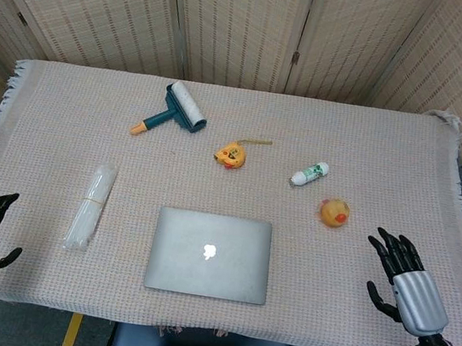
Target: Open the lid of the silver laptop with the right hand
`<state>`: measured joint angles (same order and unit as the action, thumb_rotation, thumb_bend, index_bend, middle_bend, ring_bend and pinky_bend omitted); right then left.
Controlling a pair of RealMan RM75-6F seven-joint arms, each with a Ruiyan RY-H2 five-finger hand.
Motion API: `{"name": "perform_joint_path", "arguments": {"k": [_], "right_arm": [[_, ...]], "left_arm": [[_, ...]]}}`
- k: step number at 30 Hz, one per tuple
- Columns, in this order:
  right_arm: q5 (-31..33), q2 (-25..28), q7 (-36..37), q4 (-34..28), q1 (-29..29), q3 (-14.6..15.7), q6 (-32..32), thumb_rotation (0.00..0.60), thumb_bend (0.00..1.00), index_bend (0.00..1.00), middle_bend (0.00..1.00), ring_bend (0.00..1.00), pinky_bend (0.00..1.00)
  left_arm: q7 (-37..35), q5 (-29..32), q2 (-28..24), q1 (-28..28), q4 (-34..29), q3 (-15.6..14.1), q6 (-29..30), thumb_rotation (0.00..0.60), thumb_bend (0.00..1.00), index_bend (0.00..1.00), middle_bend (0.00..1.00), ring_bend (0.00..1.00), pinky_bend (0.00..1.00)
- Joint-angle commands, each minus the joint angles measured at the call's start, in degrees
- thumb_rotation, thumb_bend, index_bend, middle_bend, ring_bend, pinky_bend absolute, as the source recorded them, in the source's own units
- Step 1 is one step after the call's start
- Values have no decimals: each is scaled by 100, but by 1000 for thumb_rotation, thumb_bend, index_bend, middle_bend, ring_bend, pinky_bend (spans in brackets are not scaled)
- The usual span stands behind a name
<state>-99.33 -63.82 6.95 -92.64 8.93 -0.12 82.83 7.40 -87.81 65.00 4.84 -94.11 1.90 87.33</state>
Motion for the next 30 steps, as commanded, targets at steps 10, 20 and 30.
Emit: {"name": "perform_joint_path", "arguments": {"k": [10, 20, 30], "right_arm": [[-750, -560, -574, -460, 1174, 143, -1466, 600, 475, 0, 0, 59, 0], [-447, -1338, -1111, -594, 2008, -106, -2594, 600, 444, 0, 0, 37, 0], [71, -2170, -1822, -429, 2499, -224, -3342, 600, 367, 0, 0, 0, 0]], "left_arm": [[28, -68, -27, -9, -53, -17, 27, 600, 249, 125, 182, 151, 37], [-19, -144, -23, 55, -57, -19, -37, 600, 249, 125, 182, 152, 37], [-152, -102, -50, 29, 36, -58, -75, 600, 249, 125, 181, 152, 37]]}}
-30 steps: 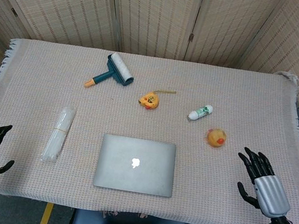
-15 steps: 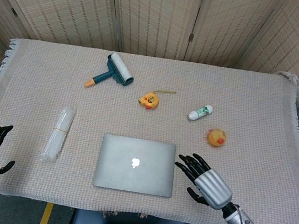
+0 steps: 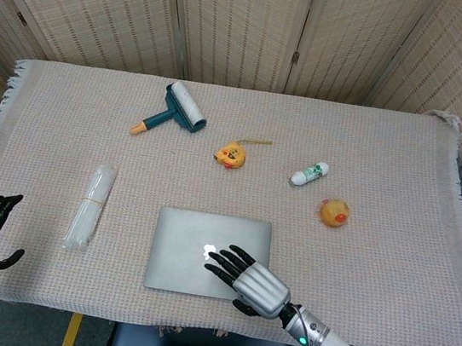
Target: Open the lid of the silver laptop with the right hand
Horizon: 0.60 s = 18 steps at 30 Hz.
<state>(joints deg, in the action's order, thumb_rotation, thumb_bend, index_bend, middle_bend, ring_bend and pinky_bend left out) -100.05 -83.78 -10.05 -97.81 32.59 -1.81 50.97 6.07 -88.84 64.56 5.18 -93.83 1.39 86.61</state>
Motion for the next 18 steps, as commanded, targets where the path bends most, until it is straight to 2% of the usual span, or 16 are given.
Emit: {"name": "perform_joint_path", "arguments": {"k": [1, 10, 18], "right_arm": [[193, -238, -165, 125, 182, -70, -220, 600, 366, 0, 0, 0, 0], [594, -915, -635, 604, 568, -154, -630, 600, 366, 0, 0, 0, 0], [793, -1297, -791, 922, 751, -137, -667, 600, 366, 0, 0, 0, 0]], "left_arm": [[-31, -2, -9, -6, 10, -9, -1, 600, 249, 125, 181, 152, 37], [-111, -20, -31, -22, 32, -39, -6, 600, 249, 125, 181, 152, 37], [-169, -5, -15, -23, 85, -33, -12, 600, 249, 124, 182, 152, 37]]}}
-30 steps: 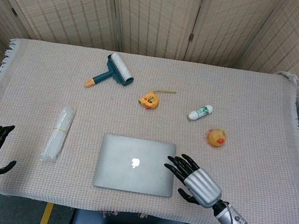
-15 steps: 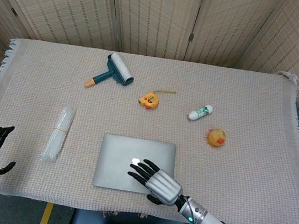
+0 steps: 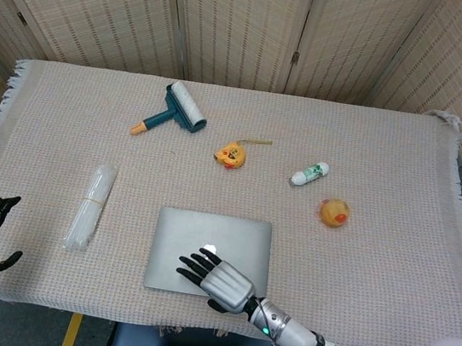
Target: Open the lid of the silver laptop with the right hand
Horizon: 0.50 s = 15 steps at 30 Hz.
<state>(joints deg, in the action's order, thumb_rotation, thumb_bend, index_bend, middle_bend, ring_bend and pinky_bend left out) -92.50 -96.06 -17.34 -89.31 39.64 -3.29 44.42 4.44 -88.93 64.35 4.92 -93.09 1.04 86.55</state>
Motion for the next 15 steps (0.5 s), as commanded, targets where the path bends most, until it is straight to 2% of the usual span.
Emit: {"name": "perform_joint_path", "arguments": {"k": [1, 15], "right_arm": [[58, -117, -105, 123, 70, 12, -10, 600, 365, 0, 0, 0, 0], [365, -578, -438, 535, 276, 57, -33, 600, 365, 0, 0, 0, 0]], "left_arm": [[-13, 5, 9, 5, 20, 1, -12, 600, 249, 125, 182, 152, 37], [-167, 50, 47, -6, 166, -12, -52, 600, 249, 120, 182, 153, 37]]}}
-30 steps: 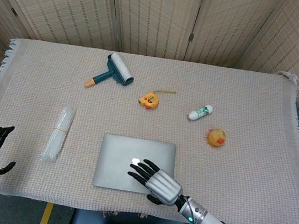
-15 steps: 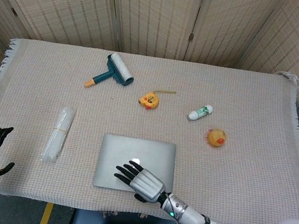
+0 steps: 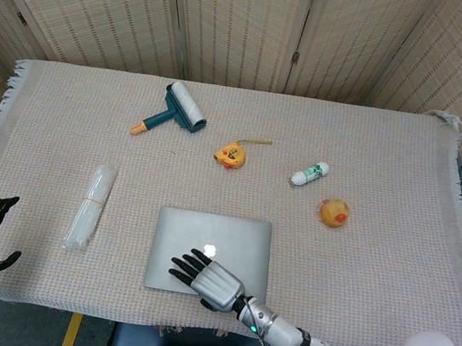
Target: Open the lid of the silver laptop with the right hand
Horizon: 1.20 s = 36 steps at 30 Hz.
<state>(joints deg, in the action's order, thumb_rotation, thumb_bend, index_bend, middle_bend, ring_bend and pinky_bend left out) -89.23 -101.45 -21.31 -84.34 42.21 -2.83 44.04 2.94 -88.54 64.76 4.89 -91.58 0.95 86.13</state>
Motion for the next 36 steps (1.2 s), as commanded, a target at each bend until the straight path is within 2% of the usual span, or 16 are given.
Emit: {"name": "perform_joint_path", "arguments": {"k": [1, 30, 36], "right_arm": [[59, -66, -73, 68, 28, 15, 16, 600, 365, 0, 0, 0, 0], [510, -157, -506, 131, 238, 23, 132, 600, 365, 0, 0, 0, 0], [564, -194, -623, 166, 258, 54, 164, 600, 430, 0, 0, 0, 0]], "left_arm": [[-32, 19, 9, -4, 27, -2, -12, 600, 249, 120, 182, 153, 37], [-208, 54, 63, -26, 208, -3, -21, 600, 249, 117, 182, 153, 37], [-234, 64, 86, -24, 242, -8, -44, 600, 249, 115, 182, 153, 37]]}}
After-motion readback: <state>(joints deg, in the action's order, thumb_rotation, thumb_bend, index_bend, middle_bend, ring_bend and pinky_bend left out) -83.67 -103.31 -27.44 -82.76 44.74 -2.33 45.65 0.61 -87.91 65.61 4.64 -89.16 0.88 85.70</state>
